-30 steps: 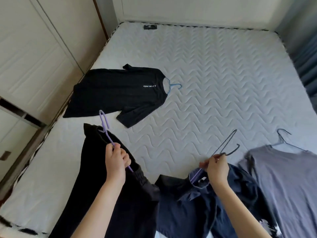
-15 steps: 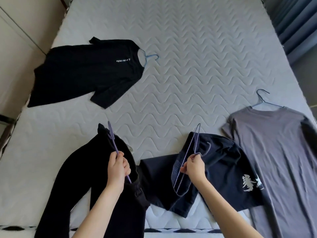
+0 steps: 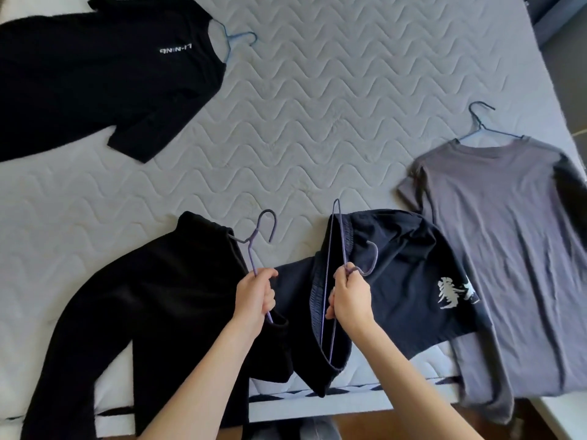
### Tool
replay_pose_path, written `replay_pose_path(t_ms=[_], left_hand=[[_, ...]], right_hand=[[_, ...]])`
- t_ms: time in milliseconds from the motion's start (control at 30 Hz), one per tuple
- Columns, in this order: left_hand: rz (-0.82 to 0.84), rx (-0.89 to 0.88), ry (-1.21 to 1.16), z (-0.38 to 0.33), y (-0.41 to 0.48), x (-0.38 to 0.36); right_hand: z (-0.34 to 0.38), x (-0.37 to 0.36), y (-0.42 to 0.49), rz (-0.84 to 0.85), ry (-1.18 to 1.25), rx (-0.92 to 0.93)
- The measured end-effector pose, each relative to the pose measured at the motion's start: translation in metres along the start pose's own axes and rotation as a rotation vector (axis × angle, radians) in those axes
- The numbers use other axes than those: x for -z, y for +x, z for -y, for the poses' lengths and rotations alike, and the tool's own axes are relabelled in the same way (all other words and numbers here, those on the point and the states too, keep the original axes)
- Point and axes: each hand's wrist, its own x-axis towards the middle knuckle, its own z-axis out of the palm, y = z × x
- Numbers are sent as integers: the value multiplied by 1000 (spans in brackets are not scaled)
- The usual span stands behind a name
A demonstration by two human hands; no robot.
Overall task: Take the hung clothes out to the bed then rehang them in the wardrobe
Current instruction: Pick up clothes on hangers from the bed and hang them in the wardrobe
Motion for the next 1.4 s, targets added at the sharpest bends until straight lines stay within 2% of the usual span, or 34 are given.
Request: replay_pose_path(t_ms=[200,300,433,500,633,700,767,800,833,900,1000,1100,1233,1400], left_hand=[[-34,-14,83,18,10,-6],[11,15,125,27,20,-10],[56,25,142,34,49,-28],[11,0,229,37,69,-35],[-20,-13,569,42,98,-34],[-84,-122,848,34,97,-32],[-226,-431,1096,18,91,-35],[-258,-618,1143,8,88,-41],[-240,-766,1145,-3,90,-49],[-78,-854,1116,-21,105,-73],[175,-707,1110,-32,142,-114],[309,-621,1075,-18,169,-148],[406,-650,1098,-7,180,-170],[351,-707,1116,-46,165,-180]], right_hand=[[-17,3,6,21,54,-51],[-18,1,11,-2,87,-80],[-24,-4,13,-32,175,-24],[-27,-4,20,-64,296,10],[-30,0,31,-75,569,-4],[-30,3,30,-95,604,4],[-29,6,28,-144,605,3],[-29,7,26,-163,605,2],[-29,9,24,-168,602,9],[-34,10,20,-172,565,34],[-49,7,17,-206,534,69],[-62,6,16,-243,553,86],[-71,7,15,-268,569,101],[-61,20,-4,-265,532,129]])
